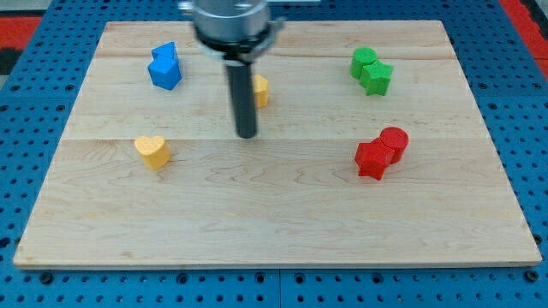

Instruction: Push the yellow hexagon to the right of yellow heart

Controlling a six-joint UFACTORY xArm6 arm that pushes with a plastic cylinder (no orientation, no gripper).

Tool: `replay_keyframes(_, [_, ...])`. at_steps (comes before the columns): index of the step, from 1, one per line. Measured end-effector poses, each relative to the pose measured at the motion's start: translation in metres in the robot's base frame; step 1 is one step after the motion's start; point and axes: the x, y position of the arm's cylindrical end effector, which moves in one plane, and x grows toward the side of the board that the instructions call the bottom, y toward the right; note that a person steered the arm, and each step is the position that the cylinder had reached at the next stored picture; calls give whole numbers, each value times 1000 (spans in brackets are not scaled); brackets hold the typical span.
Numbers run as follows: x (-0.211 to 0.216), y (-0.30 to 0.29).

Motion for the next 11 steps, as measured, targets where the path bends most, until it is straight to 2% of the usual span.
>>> replay_keyframes(2, [-92,24])
replay_keyframes(3, [-111,17])
replay_keyframes(6, [-68,-32])
replay_keyframes(8, [-30,-32])
replay_keyframes(11, [49,-34])
